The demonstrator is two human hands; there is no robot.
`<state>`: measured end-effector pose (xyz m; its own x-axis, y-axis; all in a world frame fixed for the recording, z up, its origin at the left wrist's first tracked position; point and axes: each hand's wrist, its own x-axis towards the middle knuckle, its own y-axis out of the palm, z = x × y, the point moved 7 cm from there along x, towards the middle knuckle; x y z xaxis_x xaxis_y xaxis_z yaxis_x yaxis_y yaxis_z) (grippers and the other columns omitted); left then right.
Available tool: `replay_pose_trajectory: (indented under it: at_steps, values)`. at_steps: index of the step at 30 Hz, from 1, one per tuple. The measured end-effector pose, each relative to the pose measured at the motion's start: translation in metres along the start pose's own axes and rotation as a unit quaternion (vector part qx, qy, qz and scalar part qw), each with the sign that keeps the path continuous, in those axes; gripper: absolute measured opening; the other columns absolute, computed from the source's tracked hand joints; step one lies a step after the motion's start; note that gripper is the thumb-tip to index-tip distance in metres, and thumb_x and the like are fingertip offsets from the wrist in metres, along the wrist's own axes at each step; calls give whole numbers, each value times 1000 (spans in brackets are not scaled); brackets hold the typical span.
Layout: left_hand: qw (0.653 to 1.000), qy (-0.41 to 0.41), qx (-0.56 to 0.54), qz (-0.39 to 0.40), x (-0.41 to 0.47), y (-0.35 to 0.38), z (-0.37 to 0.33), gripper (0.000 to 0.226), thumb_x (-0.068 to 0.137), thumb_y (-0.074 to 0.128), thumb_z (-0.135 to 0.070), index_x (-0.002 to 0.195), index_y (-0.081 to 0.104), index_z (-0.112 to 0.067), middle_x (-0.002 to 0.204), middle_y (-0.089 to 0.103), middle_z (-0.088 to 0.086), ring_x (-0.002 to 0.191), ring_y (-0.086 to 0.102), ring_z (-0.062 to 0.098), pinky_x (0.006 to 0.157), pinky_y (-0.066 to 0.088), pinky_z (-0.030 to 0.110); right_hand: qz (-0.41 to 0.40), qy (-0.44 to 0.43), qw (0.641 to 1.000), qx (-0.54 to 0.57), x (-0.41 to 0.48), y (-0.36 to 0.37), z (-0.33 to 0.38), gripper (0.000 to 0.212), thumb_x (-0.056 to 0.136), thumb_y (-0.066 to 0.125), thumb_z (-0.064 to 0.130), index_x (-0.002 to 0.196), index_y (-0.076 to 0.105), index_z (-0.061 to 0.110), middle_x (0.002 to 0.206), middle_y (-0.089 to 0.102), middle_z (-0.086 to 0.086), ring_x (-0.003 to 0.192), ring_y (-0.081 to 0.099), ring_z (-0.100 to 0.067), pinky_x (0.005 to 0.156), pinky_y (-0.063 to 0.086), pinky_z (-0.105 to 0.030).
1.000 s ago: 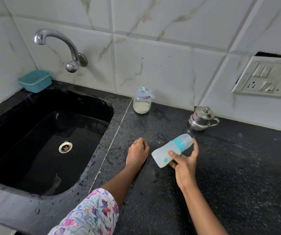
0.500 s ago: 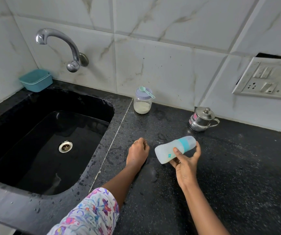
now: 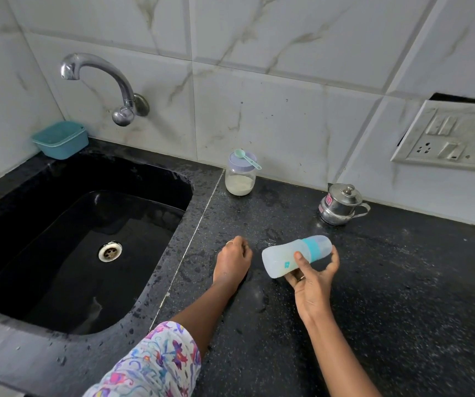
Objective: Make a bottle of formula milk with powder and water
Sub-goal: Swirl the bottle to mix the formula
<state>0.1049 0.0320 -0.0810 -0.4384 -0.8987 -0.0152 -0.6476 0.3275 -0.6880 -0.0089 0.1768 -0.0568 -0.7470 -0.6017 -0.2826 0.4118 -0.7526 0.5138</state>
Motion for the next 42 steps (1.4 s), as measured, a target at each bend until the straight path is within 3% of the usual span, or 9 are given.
replay_pose_trajectory:
  at_steps: [3, 15, 19, 24, 27, 32, 36, 40, 42]
  values:
    - [1000, 3, 2, -1, 0, 1, 1, 11, 91, 48, -18, 90, 55, -9, 87, 61, 6, 77, 57, 23, 70, 45, 36, 32, 5, 998, -45, -2, 5, 0, 85, 78, 61, -13, 133, 31, 44, 98, 68, -7, 92, 66, -20, 75, 56, -47]
    - [1000, 2, -3, 1, -1, 1, 1, 10, 91, 49, -19, 88, 53, -10, 85, 60, 5, 75, 56, 23, 68, 44, 36, -5, 1, 1000, 5, 0, -2, 1, 77, 82, 60, -8, 133, 31, 42, 104, 64, 0, 99, 62, -20, 70, 55, -44]
    - [1000, 3, -2, 0, 0, 2, 1, 10, 91, 49, -18, 88, 54, -11, 85, 60, 5, 76, 56, 23, 70, 46, 37, 28, 8, 999, -37, -2, 1, 1, 85, 79, 61, -12, 135, 30, 43, 102, 67, -8, 95, 65, -21, 71, 55, -43]
    - [1000, 5, 1, 2, -1, 1, 0, 11, 92, 49, -18, 89, 54, -9, 86, 60, 6, 76, 57, 24, 70, 46, 38, -5, 6, 1000, 18, 3, -4, 0, 70, 83, 60, -5, 128, 33, 41, 114, 60, -4, 100, 62, -21, 70, 57, -43]
    - [1000, 4, 1, 1, -1, 1, 0, 10, 91, 49, -18, 89, 54, -10, 87, 60, 7, 77, 57, 25, 70, 47, 39, 23, 7, 999, -27, 0, -1, 1, 82, 80, 61, -10, 133, 30, 43, 104, 66, -7, 96, 64, -22, 69, 56, -43]
    - [1000, 3, 1, 2, -1, 0, -1, 10, 92, 49, -18, 90, 54, -9, 87, 61, 6, 78, 57, 24, 71, 47, 38, -15, 5, 1000, 27, 3, -7, 0, 72, 83, 60, -3, 132, 31, 41, 117, 59, -4, 102, 62, -22, 73, 57, -45]
    - [1000, 2, -1, -1, -1, 0, 0, 10, 91, 49, -17, 90, 55, -10, 87, 61, 6, 78, 58, 25, 71, 47, 39, 16, 8, 1000, -21, 1, -3, 2, 82, 79, 62, -9, 134, 31, 44, 103, 66, -5, 96, 65, -21, 74, 56, -46]
    - [1000, 5, 1, -3, -2, 0, -1, 9, 91, 49, -17, 90, 55, -10, 86, 61, 5, 77, 58, 24, 70, 47, 38, -18, 8, 999, 34, 4, -8, 1, 76, 82, 61, -5, 134, 31, 41, 118, 58, -4, 106, 60, -24, 68, 59, -42]
    - [1000, 6, 0, -3, -1, 0, -1, 9, 91, 49, -17, 90, 55, -10, 85, 60, 4, 77, 58, 24, 70, 47, 37, 0, 13, 1000, 4, 3, -5, 1, 79, 81, 61, -6, 135, 30, 42, 111, 62, -4, 100, 63, -22, 69, 58, -42]
